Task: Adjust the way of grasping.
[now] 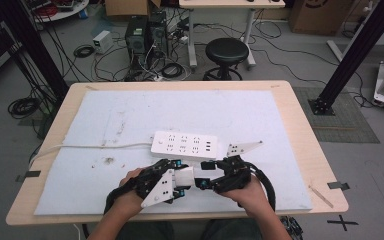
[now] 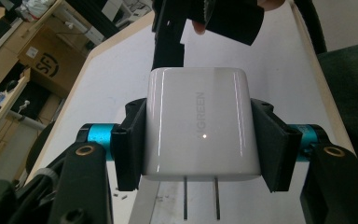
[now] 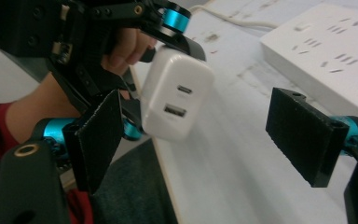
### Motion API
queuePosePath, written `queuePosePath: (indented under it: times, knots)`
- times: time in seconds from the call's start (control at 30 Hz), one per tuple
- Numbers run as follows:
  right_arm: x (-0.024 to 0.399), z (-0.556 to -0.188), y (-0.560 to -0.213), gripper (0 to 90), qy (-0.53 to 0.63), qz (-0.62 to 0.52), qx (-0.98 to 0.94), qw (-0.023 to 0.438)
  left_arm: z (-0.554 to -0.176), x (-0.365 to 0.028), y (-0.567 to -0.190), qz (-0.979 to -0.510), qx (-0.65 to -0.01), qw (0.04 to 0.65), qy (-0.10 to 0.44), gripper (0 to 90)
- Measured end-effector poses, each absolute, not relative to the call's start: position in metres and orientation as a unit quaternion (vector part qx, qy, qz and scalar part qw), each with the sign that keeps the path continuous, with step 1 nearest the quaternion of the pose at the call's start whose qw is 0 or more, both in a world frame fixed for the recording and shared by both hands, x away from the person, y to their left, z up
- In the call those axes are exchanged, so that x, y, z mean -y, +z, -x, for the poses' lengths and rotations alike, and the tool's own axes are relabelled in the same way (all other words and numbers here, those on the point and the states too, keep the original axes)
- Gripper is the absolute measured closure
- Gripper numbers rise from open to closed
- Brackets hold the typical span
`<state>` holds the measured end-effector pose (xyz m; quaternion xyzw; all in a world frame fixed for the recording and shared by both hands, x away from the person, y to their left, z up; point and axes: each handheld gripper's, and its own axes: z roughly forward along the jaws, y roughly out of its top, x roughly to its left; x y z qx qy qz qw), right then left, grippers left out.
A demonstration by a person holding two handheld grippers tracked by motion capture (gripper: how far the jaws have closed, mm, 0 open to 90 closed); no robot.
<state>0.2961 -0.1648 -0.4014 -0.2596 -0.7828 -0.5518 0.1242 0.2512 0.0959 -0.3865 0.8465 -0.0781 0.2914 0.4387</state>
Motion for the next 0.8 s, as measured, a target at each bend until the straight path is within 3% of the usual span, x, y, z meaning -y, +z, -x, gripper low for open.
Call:
queuePosePath:
  times: [0.27, 0.4, 0.43, 0.8]
  knots:
    - [0.146, -0.299, -0.414, 20.0, -0.549, 0.265, 0.776, 0.159, -0.250, -0.094, -0.390, -0.842, 0.088, 0.441, 0.299, 42.4]
    - [0.144, -0.301, -0.419, 30.8, -0.563, 0.266, 0.761, 0.181, -0.249, -0.092, -0.391, -0.840, 0.087, 0.443, 0.301, 42.4]
    - [0.144, -0.303, -0.420, 37.7, -0.572, 0.268, 0.750, 0.193, -0.249, -0.092, -0.391, -0.839, 0.090, 0.442, 0.305, 42.5]
    - [0.140, -0.304, -0.424, 55.8, -0.583, 0.274, 0.733, 0.219, -0.250, -0.093, -0.390, -0.837, 0.091, 0.440, 0.311, 42.4]
